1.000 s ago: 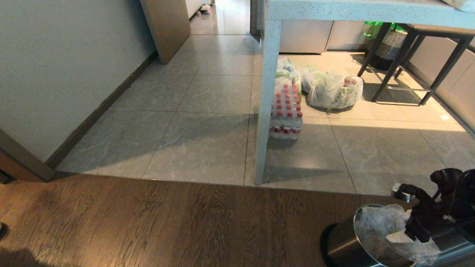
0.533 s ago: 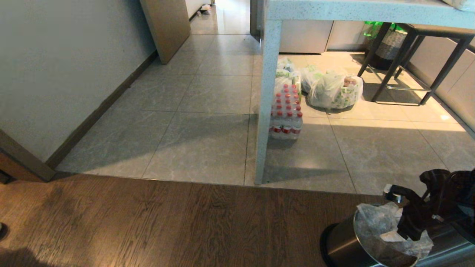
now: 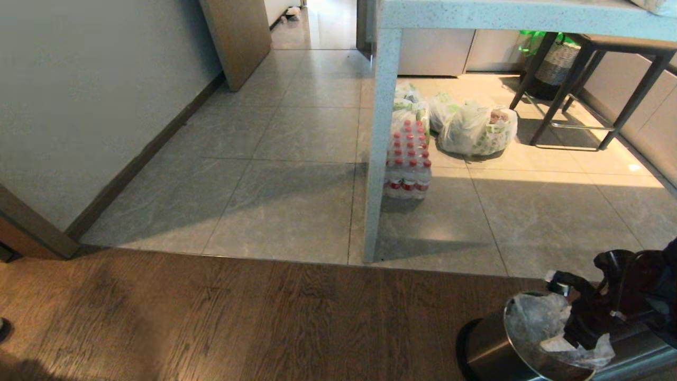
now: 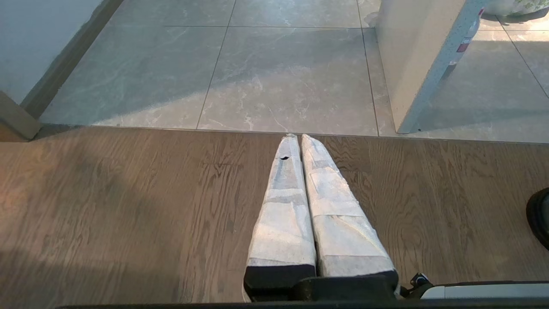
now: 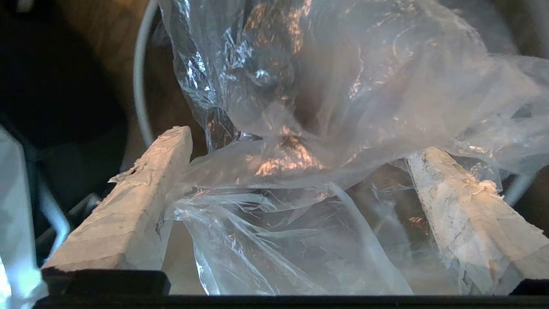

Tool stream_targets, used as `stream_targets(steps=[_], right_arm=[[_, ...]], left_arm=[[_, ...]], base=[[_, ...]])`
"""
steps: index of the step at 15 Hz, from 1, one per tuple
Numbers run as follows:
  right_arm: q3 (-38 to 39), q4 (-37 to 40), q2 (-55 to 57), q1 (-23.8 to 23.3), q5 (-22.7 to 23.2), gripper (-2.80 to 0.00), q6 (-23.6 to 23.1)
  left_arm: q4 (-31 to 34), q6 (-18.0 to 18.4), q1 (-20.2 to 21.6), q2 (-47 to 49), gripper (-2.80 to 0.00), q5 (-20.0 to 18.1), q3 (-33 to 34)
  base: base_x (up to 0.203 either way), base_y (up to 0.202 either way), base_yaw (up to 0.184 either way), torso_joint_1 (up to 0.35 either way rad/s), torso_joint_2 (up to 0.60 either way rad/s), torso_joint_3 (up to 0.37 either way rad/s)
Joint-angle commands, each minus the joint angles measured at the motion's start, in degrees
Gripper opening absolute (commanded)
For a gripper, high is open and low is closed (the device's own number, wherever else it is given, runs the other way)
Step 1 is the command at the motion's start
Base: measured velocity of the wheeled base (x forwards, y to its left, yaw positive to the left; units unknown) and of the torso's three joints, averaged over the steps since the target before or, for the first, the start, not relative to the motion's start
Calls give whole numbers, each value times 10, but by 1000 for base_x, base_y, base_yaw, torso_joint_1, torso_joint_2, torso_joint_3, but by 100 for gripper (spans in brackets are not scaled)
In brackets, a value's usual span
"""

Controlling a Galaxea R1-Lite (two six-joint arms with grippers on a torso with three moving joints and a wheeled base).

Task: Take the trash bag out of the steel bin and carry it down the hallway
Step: Pick up the trash bag

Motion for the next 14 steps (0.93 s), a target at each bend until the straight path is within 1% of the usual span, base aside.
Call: stream_targets(steps=[1, 5, 6, 11, 14], right_arm=[[6, -5, 7, -3, 5, 0, -3], [1, -6, 7, -4, 4, 0, 15], [0, -5, 6, -4, 3, -280, 19], [8, 6, -7, 0, 1, -280, 22], [17, 27, -29, 6, 2, -280, 47]], left_arm=[[0, 0, 0, 0, -280, 0, 1], [0, 0, 0, 0, -280, 0, 1], [0, 0, 0, 0, -280, 0, 1], [0, 0, 0, 0, -280, 0, 1], [0, 0, 0, 0, -280, 0, 1]], base=[[0, 0, 0, 0, 0, 0], [0, 0, 0, 0, 0, 0], [0, 0, 0, 0, 0, 0], [0, 0, 0, 0, 0, 0], [0, 0, 0, 0, 0, 0]])
